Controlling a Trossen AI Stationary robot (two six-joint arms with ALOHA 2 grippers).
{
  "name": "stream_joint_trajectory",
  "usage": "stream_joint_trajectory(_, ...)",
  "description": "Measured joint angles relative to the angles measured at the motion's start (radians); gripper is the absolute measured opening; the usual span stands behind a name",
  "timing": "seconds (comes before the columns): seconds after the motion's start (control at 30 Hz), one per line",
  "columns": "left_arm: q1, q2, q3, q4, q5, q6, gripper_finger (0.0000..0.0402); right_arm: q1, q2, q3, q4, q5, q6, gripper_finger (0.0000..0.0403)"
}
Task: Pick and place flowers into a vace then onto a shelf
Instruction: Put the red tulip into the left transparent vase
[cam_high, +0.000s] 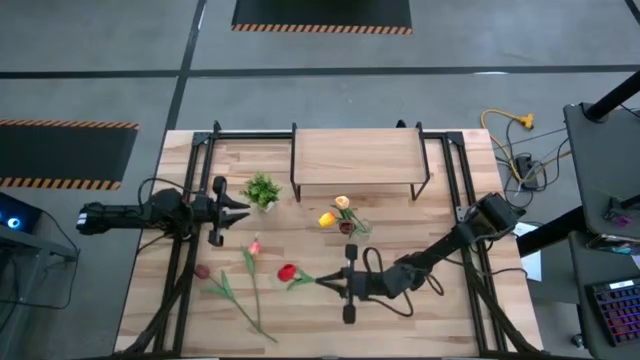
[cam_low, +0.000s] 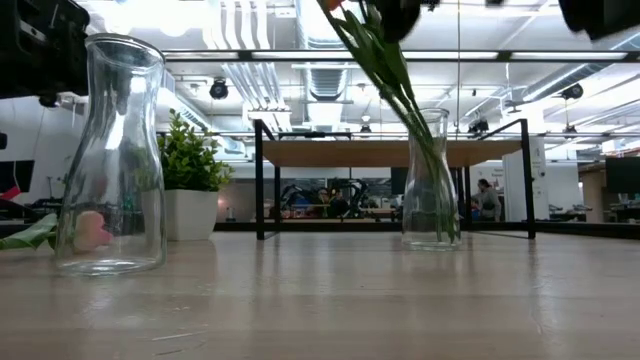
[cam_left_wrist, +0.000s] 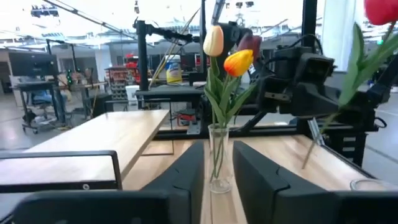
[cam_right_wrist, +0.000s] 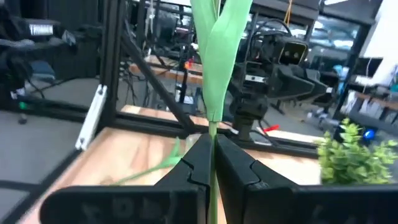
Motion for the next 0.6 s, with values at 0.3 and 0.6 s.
stream_joint_trajectory(0.3, 0.0, 0.0, -0.002, 0.093, 0.153, -0.008, 0.019, -0.033, 0.0, -0.045, 0.097, -0.027, -0.099, 0.0009)
stream_joint_trajectory(0.6, 0.0, 0.043, -0.002, 0.315, 0.275, -0.065, 0.0218, -0.099, 0.0, 0.026, 0.085, -0.082, -0.161, 0.0008)
